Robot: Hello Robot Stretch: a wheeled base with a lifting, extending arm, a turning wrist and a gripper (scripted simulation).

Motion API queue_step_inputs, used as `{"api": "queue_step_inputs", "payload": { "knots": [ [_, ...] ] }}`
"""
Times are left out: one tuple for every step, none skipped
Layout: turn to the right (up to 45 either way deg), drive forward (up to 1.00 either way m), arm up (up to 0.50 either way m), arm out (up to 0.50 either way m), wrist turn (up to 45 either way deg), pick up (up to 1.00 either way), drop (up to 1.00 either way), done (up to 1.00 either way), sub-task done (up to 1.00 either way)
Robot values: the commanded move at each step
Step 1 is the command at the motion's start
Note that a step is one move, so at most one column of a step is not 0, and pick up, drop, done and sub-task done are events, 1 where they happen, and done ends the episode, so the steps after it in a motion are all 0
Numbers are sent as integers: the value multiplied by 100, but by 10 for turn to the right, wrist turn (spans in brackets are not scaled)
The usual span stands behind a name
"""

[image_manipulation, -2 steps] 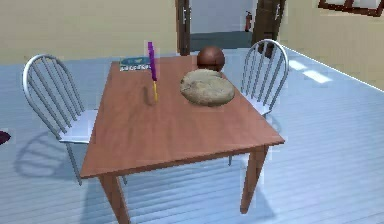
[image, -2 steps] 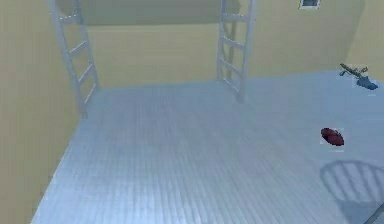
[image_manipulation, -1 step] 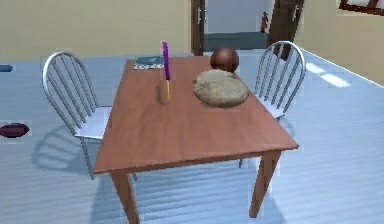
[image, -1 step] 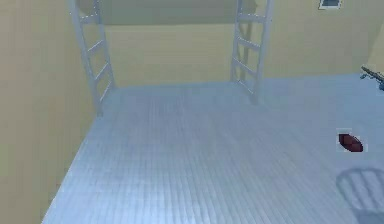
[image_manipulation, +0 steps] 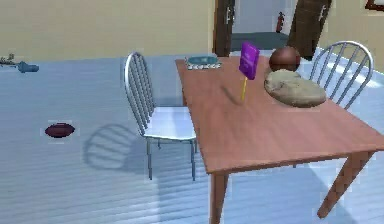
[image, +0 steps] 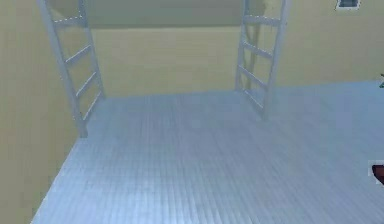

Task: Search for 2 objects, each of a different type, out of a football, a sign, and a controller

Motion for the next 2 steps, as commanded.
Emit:
{"api": "queue_step_inputs", "payload": {
  "knots": [
    [450, 0, 0, 0, 0, 0, 0, 0, 0],
    [0, 65, 0, 0, 0, 0, 0, 0, 0]
  ]
}}
